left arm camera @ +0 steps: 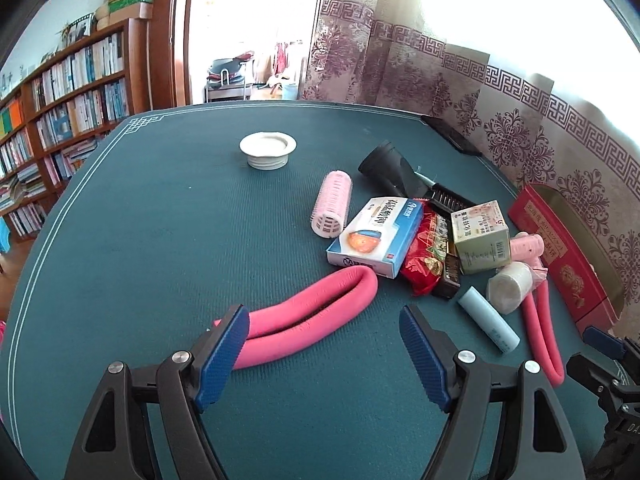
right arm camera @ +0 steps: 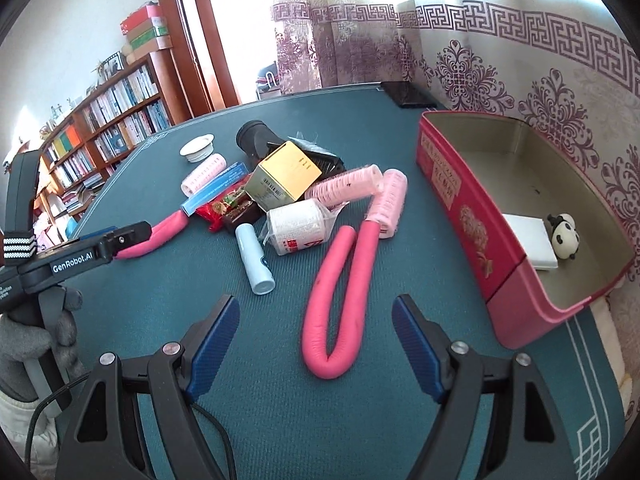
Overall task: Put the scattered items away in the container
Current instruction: 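Return both grippers to the table and approach the pink foam curlers, then grasp a pink foam curler with the left gripper while the right gripper grasps another, then carry both pink foam curlers into the red tin box and release them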
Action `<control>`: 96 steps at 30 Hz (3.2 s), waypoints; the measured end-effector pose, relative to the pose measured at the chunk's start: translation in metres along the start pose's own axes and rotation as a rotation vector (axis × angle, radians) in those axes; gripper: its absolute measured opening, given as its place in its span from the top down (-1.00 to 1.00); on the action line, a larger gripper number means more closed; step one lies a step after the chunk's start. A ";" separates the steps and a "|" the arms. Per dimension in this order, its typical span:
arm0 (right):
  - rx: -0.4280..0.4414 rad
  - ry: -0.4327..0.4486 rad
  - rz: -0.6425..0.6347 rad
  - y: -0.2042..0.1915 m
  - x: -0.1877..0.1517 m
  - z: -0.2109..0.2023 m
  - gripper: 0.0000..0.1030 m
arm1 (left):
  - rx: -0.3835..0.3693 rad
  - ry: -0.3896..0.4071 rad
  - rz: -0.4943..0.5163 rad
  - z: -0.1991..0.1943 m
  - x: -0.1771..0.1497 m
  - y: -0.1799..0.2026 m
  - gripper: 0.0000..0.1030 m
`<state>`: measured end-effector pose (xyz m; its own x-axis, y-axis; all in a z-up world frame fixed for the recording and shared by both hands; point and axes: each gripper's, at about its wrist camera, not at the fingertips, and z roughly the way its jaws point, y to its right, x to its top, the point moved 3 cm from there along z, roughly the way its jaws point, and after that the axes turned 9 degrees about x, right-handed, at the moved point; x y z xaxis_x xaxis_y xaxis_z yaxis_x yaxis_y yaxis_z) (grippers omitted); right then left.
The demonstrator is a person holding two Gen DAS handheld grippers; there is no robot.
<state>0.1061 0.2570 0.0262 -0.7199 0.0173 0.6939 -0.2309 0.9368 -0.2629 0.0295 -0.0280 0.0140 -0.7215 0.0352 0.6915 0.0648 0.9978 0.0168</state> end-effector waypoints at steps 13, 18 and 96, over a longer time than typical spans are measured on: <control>-0.002 -0.018 0.044 0.010 -0.001 0.005 -0.59 | 0.033 -0.079 0.174 0.051 0.007 0.007 -0.54; -0.002 -0.033 0.039 0.007 -0.003 0.011 -0.59 | 0.028 -0.071 0.166 0.054 0.007 0.005 -0.58; -0.154 0.257 0.204 0.138 0.044 -0.080 0.27 | -0.316 0.074 0.271 -0.050 0.038 0.191 0.32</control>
<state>0.0950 0.4149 0.0743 -0.5483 0.2780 0.7887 0.0157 0.9464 -0.3226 0.0494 0.1605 0.0794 -0.5984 0.2782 0.7514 0.4622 0.8859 0.0401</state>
